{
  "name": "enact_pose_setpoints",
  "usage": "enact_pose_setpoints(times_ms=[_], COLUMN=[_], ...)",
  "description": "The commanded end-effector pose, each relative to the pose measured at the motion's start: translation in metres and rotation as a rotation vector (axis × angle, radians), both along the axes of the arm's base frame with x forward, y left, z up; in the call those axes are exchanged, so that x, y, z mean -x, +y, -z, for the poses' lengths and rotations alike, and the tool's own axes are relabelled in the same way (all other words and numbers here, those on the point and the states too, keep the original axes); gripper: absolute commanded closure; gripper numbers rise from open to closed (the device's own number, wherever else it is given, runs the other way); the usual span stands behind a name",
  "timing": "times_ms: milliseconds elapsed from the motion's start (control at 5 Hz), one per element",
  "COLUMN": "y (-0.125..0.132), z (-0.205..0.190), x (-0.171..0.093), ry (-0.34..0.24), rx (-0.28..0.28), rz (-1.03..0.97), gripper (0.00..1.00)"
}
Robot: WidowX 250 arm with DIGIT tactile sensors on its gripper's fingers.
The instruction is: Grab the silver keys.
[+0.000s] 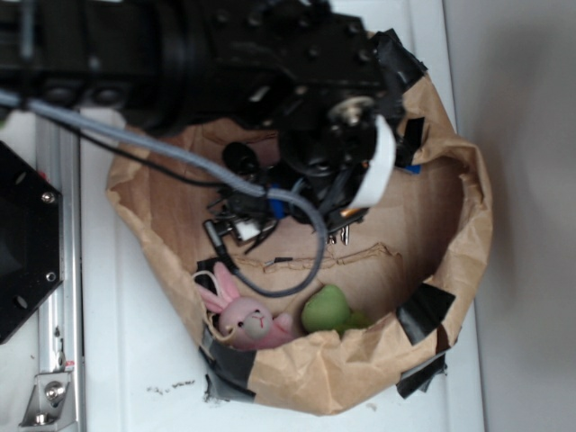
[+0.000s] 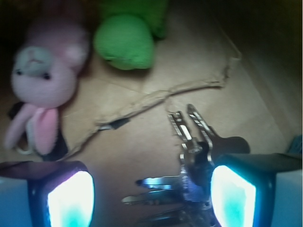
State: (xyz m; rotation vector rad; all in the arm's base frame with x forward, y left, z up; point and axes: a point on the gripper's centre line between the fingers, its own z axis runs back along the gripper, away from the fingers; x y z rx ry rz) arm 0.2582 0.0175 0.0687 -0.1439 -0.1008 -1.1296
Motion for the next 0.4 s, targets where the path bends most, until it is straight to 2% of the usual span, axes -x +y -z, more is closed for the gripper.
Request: enact_pose_setpoints(times_ms=[0,200], y=[-0.007,-0.012], z=[-0.013,-0.02], x=[0.009,0.019], ry=[-0.071,-0.092], rx=[-0.023,-0.005], rz=[0.084,0.124], gripper=[0.0,0.0])
